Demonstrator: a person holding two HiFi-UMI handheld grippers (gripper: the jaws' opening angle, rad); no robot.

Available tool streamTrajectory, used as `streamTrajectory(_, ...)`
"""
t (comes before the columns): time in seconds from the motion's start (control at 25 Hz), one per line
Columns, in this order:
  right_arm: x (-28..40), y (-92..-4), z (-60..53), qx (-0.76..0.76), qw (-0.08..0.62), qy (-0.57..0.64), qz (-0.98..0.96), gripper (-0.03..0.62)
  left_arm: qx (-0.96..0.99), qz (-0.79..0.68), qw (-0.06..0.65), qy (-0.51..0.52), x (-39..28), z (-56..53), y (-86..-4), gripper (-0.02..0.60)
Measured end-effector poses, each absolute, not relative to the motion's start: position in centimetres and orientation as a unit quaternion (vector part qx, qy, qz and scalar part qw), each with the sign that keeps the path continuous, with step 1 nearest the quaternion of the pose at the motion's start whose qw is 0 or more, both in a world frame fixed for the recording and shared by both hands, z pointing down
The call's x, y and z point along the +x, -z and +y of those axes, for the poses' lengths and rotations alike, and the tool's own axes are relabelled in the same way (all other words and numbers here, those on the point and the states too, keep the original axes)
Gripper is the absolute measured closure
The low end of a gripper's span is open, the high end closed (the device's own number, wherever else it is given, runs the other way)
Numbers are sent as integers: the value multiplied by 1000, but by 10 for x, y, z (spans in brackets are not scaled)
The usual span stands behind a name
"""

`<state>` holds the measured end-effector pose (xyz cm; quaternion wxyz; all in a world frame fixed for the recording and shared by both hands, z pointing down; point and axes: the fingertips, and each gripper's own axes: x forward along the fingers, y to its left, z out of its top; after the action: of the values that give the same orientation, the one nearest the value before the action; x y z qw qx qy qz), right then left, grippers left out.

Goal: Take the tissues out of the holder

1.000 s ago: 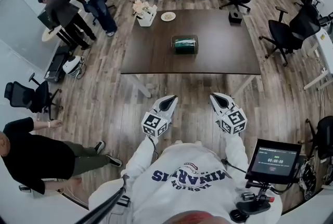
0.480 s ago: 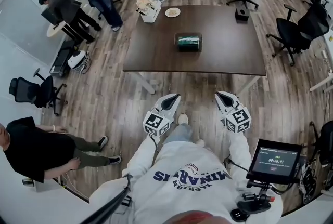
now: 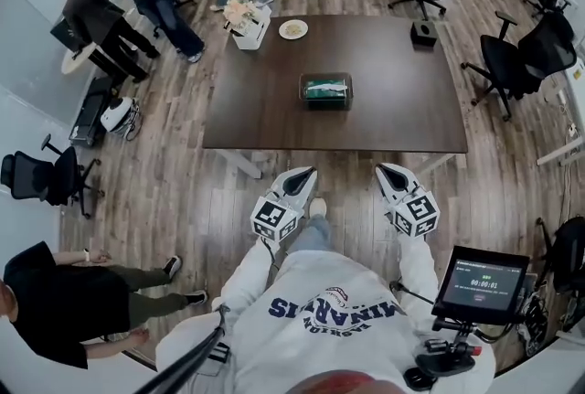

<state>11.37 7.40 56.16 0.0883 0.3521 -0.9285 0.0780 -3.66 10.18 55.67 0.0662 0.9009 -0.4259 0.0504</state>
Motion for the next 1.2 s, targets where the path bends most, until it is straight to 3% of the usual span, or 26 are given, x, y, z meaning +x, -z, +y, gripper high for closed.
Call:
streamTrajectory(0.68, 35, -537, -111, 372, 89, -69, -922, 585, 903, -422, 68, -40, -125, -96, -544, 575)
streamTrajectory(1.2, 18, -531, -164, 375, 103, -67, -919, 585, 914, -399, 70, -33, -130, -156, -539, 575)
